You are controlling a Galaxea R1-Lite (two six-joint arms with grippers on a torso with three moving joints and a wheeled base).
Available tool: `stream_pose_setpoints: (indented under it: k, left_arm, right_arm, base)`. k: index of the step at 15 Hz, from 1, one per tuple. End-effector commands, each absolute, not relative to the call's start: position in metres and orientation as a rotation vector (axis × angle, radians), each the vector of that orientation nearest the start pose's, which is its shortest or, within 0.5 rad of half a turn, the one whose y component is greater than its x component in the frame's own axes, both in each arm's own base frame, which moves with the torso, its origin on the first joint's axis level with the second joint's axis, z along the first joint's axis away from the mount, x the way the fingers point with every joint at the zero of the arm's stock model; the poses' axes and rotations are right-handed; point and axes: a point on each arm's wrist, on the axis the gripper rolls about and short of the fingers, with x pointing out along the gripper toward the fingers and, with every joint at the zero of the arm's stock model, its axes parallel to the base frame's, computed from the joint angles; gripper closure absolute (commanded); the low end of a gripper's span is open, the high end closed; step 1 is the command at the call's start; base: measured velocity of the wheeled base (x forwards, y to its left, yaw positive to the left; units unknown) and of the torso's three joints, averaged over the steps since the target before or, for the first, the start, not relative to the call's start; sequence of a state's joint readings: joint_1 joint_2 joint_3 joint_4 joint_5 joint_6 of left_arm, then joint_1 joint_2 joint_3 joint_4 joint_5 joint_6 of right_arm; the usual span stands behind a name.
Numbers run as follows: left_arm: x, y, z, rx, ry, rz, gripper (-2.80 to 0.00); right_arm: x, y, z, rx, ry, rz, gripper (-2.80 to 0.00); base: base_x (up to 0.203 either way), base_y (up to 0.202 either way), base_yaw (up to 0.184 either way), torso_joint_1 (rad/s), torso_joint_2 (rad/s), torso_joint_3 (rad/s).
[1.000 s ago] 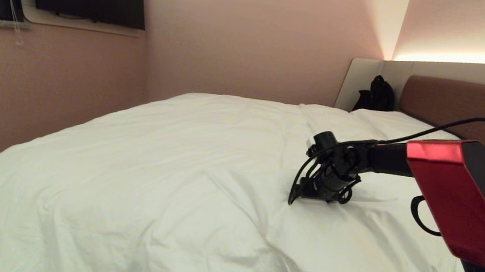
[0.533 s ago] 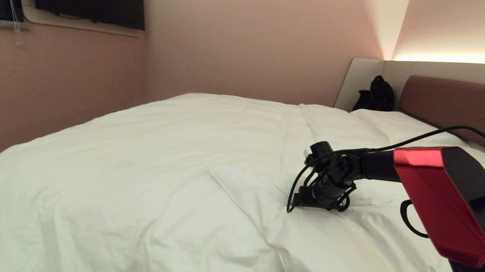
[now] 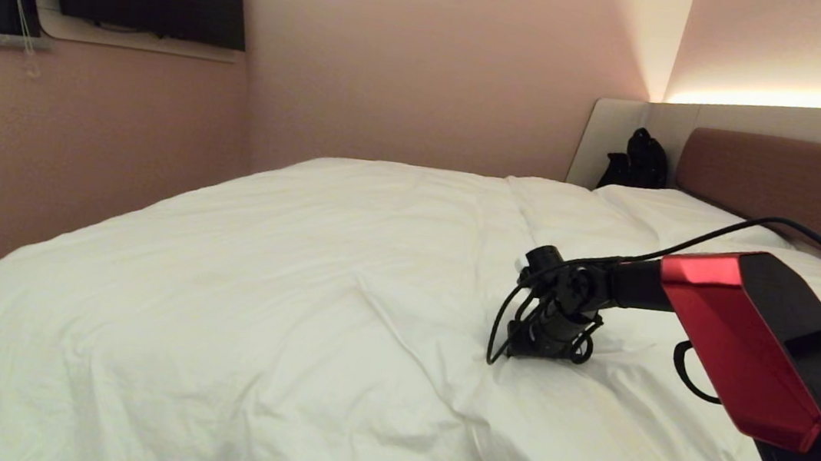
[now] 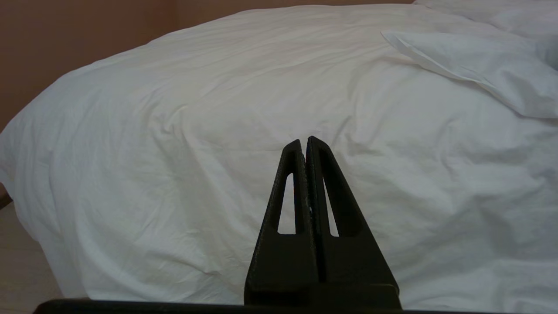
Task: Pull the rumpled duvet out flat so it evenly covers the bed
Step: Flatten the corners of the folded blanket
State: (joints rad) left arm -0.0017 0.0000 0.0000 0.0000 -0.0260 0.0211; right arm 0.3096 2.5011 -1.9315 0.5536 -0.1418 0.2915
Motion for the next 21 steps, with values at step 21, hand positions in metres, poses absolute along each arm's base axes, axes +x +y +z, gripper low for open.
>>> stream_pose_setpoints:
  k: [21]
  left_arm:
    - [-0.023,-0.001,0.075,0.021,0.000,-0.028,0.00]
  right_arm:
    - [0.276,0.051,0.236,0.136,0.891,-0.001,0.00]
  base:
    - [0.000,0.000,0.000,0.000,0.00,0.000]
